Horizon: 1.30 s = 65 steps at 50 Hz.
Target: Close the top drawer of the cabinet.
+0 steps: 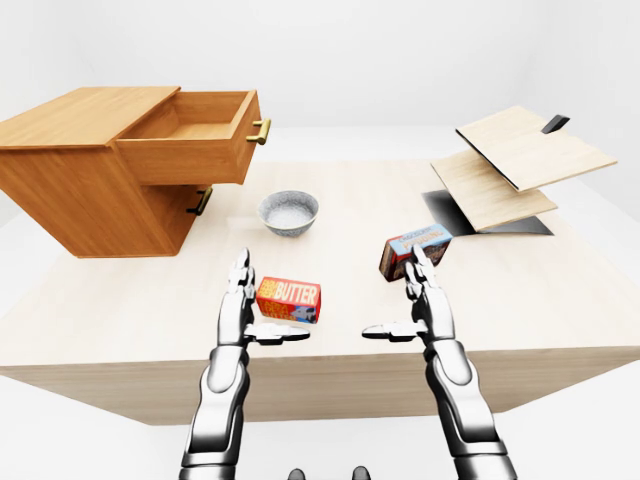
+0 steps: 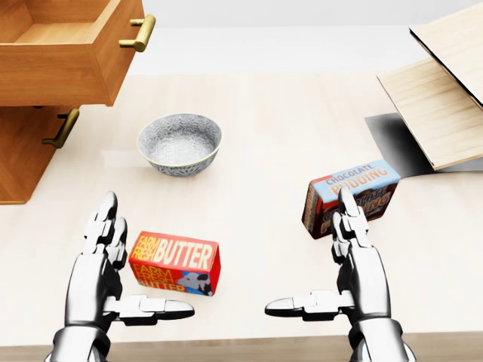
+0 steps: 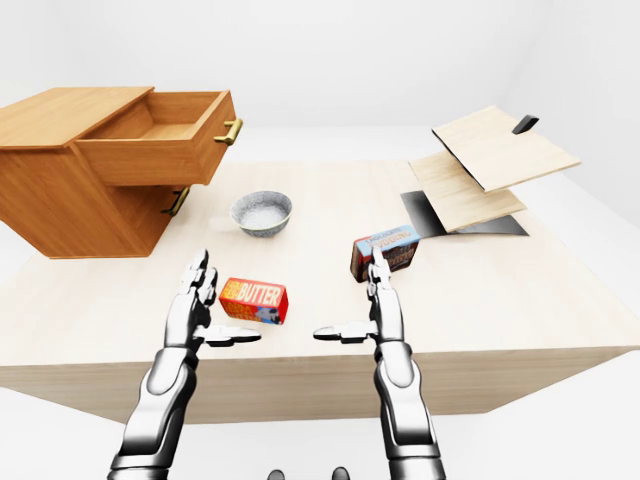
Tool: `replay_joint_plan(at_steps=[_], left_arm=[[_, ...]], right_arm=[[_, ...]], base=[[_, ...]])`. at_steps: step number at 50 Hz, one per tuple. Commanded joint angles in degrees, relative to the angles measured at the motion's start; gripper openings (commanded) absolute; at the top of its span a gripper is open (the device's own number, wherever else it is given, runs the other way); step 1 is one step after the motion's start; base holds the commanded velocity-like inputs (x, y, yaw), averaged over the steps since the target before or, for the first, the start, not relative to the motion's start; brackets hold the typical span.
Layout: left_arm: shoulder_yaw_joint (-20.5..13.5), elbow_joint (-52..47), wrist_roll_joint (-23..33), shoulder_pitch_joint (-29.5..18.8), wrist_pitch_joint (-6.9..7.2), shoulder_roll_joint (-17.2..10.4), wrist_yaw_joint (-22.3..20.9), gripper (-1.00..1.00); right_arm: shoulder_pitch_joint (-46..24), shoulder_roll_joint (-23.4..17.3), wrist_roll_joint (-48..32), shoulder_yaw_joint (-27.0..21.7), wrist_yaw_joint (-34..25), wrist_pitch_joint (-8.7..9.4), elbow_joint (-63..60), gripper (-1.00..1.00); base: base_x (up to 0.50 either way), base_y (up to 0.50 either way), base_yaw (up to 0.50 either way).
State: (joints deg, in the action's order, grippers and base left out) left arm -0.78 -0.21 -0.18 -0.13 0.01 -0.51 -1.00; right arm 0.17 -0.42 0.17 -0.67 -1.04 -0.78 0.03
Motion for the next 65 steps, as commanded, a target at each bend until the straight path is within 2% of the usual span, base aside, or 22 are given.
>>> replay_joint_plan(at_steps=[1, 6, 8, 9, 17, 20, 21, 26, 31, 38, 43, 45, 50, 59, 65], left_arm=[[-1.4, -0.8, -0.5, 0.1, -0.21, -0.6, -1.8, 1.0], [-1.3, -0.8, -0.9, 0.2, 0.1, -0.6, -2.2, 1.0], [-1.2, -1.6, -1.1, 0.4, 0.63, -0.7, -2.7, 1.0], [-1.0, -1.8, -0.7, 0.5, 0.39, -0.8, -2.8, 1.0], [-1.6, -4.6, -0.7, 0.1, 1.14, -0.9, -3.0, 1.0], [-2.0, -6.4, -1.2, -0.1, 2.21, -1.0, -3.1, 1.0], [-2.1, -7.3, -1.5, -0.2, 2.69, -1.1, -3.4, 1.0], [-3.5, -12.0, -2.9, -0.7, 4.99, -1.6, -3.8, 1.0], [-5.0, -17.9, -4.0, -1.1, 4.99, -2.3, -4.1, 1.0], [-6.4, -22.4, -5.3, -1.9, 4.99, -2.7, -4.0, 1.0], [-7.1, -24.5, -5.8, -2.5, 4.99, -2.9, -3.6, 1.0], [-7.2, -26.6, -6.5, -2.3, 4.99, -2.9, -3.5, 1.0], [-7.2, -31.3, -7.0, -1.6, 4.99, -2.8, -3.6, 1.0], [-7.9, -31.9, -7.6, -1.6, 4.99, -2.6, -3.6, 1.0], [-8.1, -31.1, -7.4, -1.5, 4.99, -2.9, -3.6, 1.0]], right_arm=[[-0.4, -0.5, 0.6, -1.3, -1.4, -1.3, 1.0, 1.0], [-0.5, -0.5, 0.3, -0.7, -1.7, -1.72, 1.3, 1.0], [-0.7, -0.5, 0.4, -0.8, -1.9, -1.31, 1.2, 1.0], [-0.4, -0.5, 0.3, -0.5, -2.2, -1.11, 0.6, 1.0], [-0.4, -0.6, -0.3, -0.5, -2.7, 0.15, -1.9, 1.0], [-0.5, -0.5, 0.3, -0.5, -3.1, 1.64, -3.3, 1.0], [-0.4, -0.4, 1.2, -0.6, -3.5, 3.31, -4.5, 1.0], [-0.9, -0.7, 1.2, -0.8, -3.5, 4.0, -5.7, 1.0], [-1.2, -0.8, 1.0, -1.0, -3.5, 5.2, -7.6, 1.0], [-1.7, -0.8, 0.8, -1.1, -3.5, 4.81, -7.5, 1.0], [-1.8, -0.9, 0.5, -1.0, -3.6, 5.11, -7.9, 1.0], [-1.8, -0.9, 0.5, -0.9, -3.7, 5.78, -8.8, 1.0], [-2.2, -1.0, 0.5, -1.2, -3.7, 5.78, -10.4, 1.0], [-2.2, -1.2, -0.8, -1.1, -3.5, 5.78, -14.4, 1.0], [-1.8, -1.2, -1.9, -0.7, -3.9, 5.78, -15.7, 1.0]], base=[[0.0, 0.0, 0.0], [0.0, 0.0, 0.0], [0.0, 0.0, 0.0], [0.0, 0.0, 0.0], [0.0, 0.0, 0.0], [0.0, 0.0, 0.0], [0.0, 0.0, 0.0], [0.0, 0.0, 0.0], [0.0, 0.0, 0.0], [0.0, 0.0, 0.0], [0.0, 0.0, 0.0], [0.0, 0.0, 0.0], [0.0, 0.0, 0.0], [0.0, 0.0, 0.0], [0.0, 0.45, 0.0]])
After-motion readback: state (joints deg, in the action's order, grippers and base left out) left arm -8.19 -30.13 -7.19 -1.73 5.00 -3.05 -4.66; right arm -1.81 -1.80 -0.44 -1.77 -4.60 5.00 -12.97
